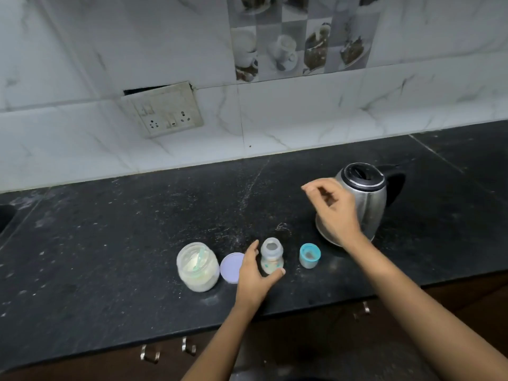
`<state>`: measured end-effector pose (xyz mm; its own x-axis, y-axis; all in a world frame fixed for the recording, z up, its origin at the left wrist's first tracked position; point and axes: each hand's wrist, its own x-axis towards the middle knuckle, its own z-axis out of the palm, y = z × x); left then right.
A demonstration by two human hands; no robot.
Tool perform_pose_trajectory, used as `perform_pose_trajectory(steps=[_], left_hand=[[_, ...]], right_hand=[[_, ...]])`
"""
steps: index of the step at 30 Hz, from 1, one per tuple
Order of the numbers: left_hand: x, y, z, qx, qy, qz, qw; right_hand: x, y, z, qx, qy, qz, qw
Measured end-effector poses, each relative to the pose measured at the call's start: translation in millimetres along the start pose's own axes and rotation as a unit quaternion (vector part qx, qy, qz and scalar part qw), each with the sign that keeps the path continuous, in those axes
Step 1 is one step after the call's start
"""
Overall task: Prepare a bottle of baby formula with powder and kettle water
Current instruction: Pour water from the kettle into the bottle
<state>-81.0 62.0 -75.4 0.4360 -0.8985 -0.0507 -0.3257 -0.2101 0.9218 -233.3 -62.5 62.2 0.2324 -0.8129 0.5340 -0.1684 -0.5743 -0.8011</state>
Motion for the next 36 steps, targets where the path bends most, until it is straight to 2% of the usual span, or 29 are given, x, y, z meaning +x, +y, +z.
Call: perform_pose_trajectory(steps=[3,7,9,11,13,17,18,26,36], left_hand=[[7,6,14,-0.011,0.032,0.01,0.999],[10,13,27,-0.023,0.087,0.016,0.996],[13,16,32,-0.024,0.108,0.015,0.994],[16,18,36,-0.028,0.119,0.014,0.992],[19,19,40,-0.027,0.128,0.014,0.991],[25,24,46,-0.025,0.135,0.013,0.99],[26,25,47,-0.026,0.132,0.011,0.991],[32,37,50,-0.04,0.158,-0.03,0.986],[46,48,41,-0.012,0.142,-0.02,0.99]], right_hand=[[16,23,-48,-0.077,0.078,-0.037,0.993],[36,68,-104,-0.173,0.135,-0.072,0.973],[45,87,-125,-0.191,0.152,-0.056,0.968],[54,101,-142,-0.184,0.16,-0.002,0.97],[63,113,-155,-0.157,0.134,0.039,0.978],[76,136,-164,-0.107,-0.022,0.106,0.988],[79,142,-163,-0.096,-0.037,0.11,0.989],[97,141,-135,-0.027,0.02,0.078,0.996],[111,87,-93,-0.111,-0.056,0.037,0.992]])
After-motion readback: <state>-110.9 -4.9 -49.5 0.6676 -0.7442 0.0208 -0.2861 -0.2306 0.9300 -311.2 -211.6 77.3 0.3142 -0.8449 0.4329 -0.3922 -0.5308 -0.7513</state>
